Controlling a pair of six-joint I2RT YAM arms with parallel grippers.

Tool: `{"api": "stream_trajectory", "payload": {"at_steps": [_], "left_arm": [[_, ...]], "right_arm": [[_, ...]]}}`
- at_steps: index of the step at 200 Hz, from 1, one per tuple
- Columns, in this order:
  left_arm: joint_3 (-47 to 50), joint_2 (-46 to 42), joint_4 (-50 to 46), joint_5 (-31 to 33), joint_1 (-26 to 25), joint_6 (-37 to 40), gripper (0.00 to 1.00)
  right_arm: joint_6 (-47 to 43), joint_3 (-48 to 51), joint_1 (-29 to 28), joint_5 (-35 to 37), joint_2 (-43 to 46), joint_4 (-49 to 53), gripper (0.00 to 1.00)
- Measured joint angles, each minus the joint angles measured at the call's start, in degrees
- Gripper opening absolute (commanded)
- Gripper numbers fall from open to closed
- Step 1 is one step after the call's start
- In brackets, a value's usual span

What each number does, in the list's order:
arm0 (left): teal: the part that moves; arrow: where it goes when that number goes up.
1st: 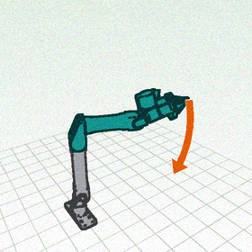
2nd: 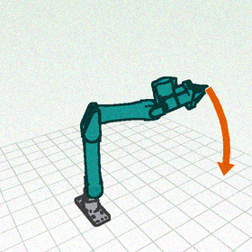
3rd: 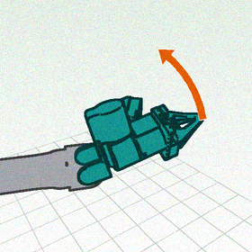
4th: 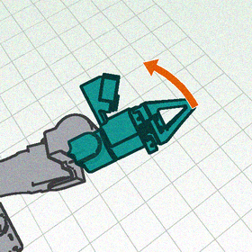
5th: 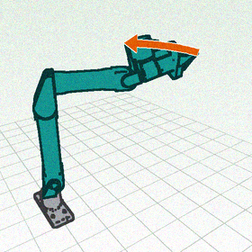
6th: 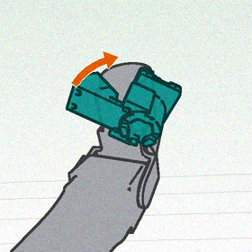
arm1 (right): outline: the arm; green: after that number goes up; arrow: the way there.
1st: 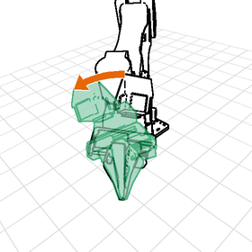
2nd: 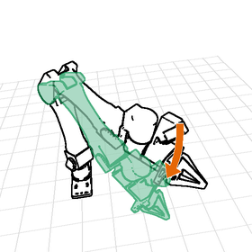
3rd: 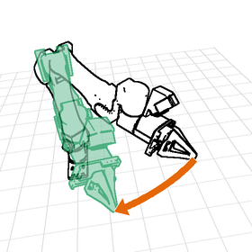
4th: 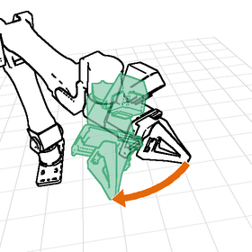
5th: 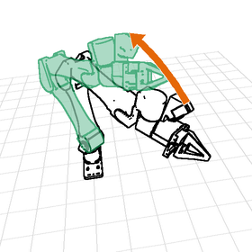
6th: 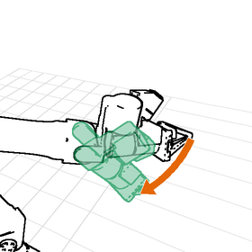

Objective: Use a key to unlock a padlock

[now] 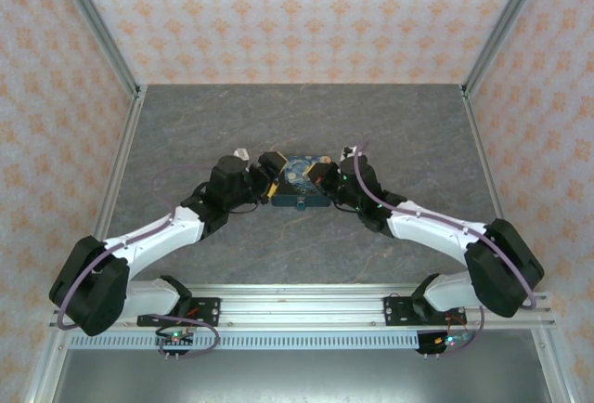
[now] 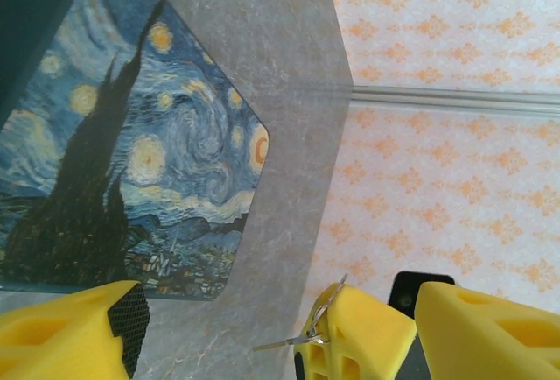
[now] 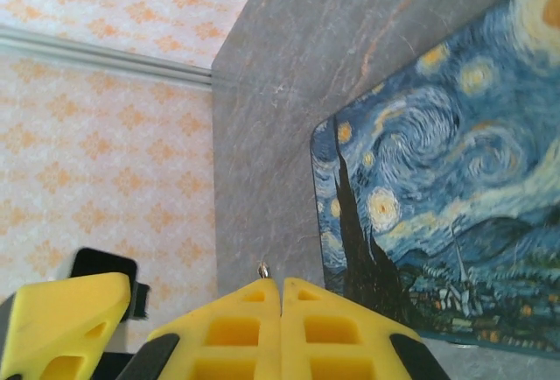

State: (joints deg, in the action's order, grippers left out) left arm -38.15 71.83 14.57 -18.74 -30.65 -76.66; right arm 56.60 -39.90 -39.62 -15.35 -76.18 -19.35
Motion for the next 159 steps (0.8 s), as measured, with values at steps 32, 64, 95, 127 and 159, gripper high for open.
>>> {"api": "stream_trajectory", "payload": {"at_steps": [32, 64, 95, 127, 159], "left_arm": [[-4.9, -0.1, -5.4, -1.4, 0.8, 8.6, 0.83], [-8.7, 1.2, -9.3, -4.9, 2.3, 16.0, 0.83], [-12.2, 4.5, -13.0, -8.5, 3.0, 22.5, 0.83], [-14.8, 6.7, -15.6, -12.0, 3.0, 26.8, 0.81], [-15.2, 7.4, -16.7, -14.1, 3.0, 28.6, 0.79]], "right_arm": [[-10.5, 2.4, 6.0, -7.6, 5.4, 1.6, 0.0], [-21.0, 5.2, 9.7, -14.9, 9.4, 3.1, 0.0], [-27.3, 6.1, 11.2, -20.5, 9.6, 3.7, 0.0], [-30.0, 6.1, 11.2, -24.2, 8.0, 3.4, 0.0], [-30.6, 6.1, 11.2, -25.5, 6.1, 3.5, 0.0]]}}
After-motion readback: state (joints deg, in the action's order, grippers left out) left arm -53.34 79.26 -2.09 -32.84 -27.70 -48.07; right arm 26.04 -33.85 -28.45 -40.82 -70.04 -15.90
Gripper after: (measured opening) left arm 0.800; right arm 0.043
